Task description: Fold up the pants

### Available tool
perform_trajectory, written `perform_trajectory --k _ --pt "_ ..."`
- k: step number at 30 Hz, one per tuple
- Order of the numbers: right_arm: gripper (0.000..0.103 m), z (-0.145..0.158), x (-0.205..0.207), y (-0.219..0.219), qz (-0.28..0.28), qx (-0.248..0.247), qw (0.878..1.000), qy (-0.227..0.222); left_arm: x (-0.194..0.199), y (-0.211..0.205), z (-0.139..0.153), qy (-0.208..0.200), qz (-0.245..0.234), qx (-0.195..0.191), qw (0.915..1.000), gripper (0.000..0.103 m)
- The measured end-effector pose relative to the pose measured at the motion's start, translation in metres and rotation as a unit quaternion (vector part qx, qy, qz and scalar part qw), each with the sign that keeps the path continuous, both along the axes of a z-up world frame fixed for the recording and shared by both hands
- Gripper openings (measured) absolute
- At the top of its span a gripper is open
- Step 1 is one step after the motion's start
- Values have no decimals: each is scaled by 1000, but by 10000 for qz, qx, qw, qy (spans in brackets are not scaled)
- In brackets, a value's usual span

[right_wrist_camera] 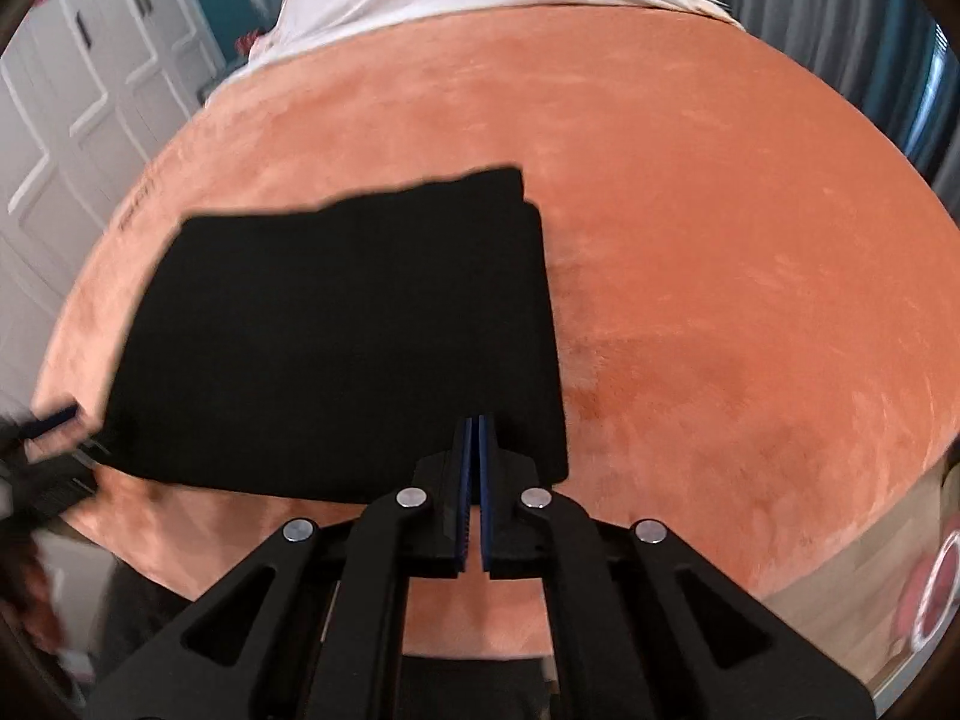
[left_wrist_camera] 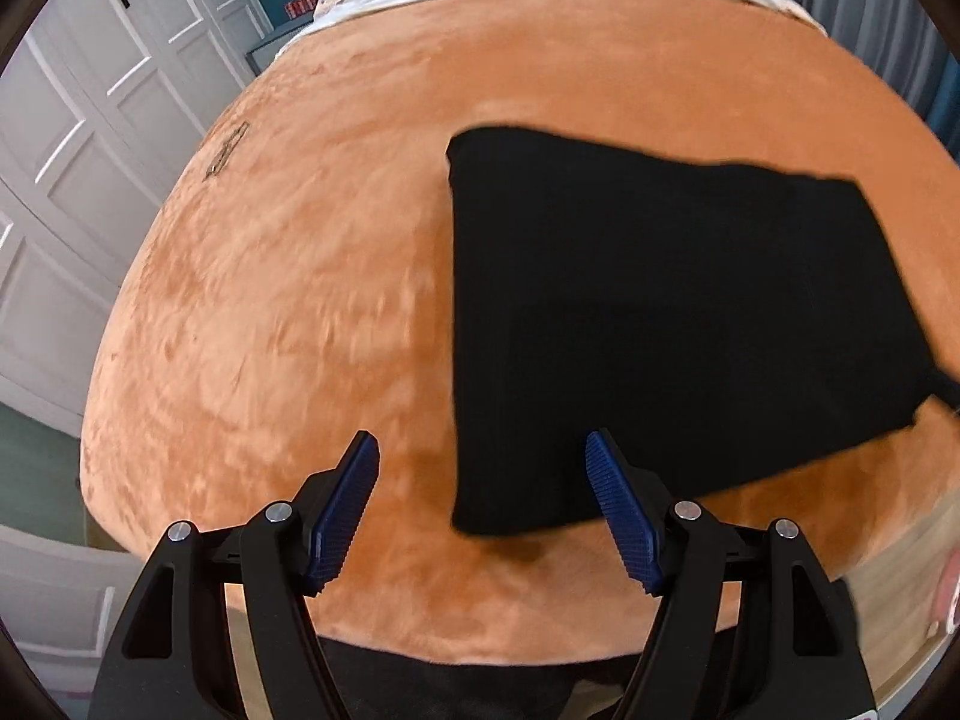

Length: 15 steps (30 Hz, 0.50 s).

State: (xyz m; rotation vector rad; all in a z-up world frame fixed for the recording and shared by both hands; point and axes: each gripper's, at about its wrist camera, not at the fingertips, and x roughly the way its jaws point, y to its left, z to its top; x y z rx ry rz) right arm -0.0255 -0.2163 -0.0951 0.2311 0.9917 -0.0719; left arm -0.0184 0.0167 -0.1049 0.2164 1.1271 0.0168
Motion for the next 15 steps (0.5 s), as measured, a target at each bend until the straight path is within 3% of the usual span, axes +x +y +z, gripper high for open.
perform_trajectory --k 3,5,9,10,15 --pt "5 -1 0 10 204 -3 9998 37 -6 11 -6 73 142 -232 9996 71" --pt "2 -20 5 12 221 -196 9991 300 -7 11 -9 108 154 -225 9996 71" --pt "0 -52 2 0 -96 -84 9975 694 -6 3 -19 123 -1 77 9999 71" --pt "4 -54 -2 -1 -133 -39 9973 721 -7 3 -19 94 -13 120 9999 71" --pt "5 -13 -30 1 -82 128 9999 75 -15 3 -6 -24 -13 56 10000 71"
